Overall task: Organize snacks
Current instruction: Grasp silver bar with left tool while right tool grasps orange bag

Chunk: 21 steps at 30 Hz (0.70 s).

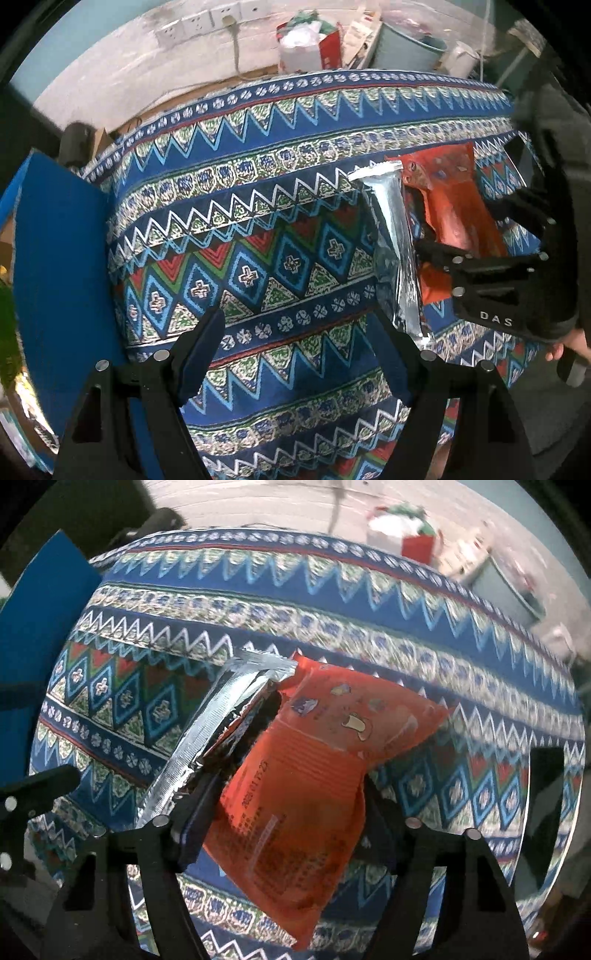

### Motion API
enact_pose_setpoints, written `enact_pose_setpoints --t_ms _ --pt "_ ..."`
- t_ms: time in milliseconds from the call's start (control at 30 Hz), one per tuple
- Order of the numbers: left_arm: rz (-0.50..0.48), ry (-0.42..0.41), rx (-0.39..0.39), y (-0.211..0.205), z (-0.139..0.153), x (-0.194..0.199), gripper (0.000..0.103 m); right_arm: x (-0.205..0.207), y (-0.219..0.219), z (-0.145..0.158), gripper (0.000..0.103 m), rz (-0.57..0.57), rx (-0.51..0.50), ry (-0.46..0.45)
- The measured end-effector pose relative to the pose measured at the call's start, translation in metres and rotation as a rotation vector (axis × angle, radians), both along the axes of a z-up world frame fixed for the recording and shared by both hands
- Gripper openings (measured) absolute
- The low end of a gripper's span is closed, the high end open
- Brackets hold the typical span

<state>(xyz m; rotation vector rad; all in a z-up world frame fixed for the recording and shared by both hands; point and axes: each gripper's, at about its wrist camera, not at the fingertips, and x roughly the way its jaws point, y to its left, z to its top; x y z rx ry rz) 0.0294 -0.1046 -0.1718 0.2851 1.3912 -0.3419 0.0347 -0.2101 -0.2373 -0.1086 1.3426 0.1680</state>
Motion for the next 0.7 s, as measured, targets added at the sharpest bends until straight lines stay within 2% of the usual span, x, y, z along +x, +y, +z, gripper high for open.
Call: enact_pose_setpoints --t_ms 100,233,433,633,700 --pt "0.025 0.032 -0.025 -0.004 -0.007 0.007 0.08 0.004 0.003 0.004 0.055 0.01 -0.015 -0.013" --pt "0.041 0.052 -0.056 -0.021 -0.013 0.015 0.08 -0.003 -0.015 0.011 0.051 0.021 -0.031 -0.023" --pt "0.038 0.062 -0.077 -0.057 -0.019 0.02 0.08 -0.018 -0.053 0.012 0.052 0.005 -0.026 -0.024" --pt "0.007 0.062 -0.021 -0.091 -0.038 0.025 0.081 -0.025 -0.084 0.008 0.057 -0.049 -0.003 -0.019" --pt "0.005 0.068 -0.005 -0.095 -0.044 0.026 0.081 -0.027 -0.091 0.007 0.062 -0.067 0.009 -0.025"
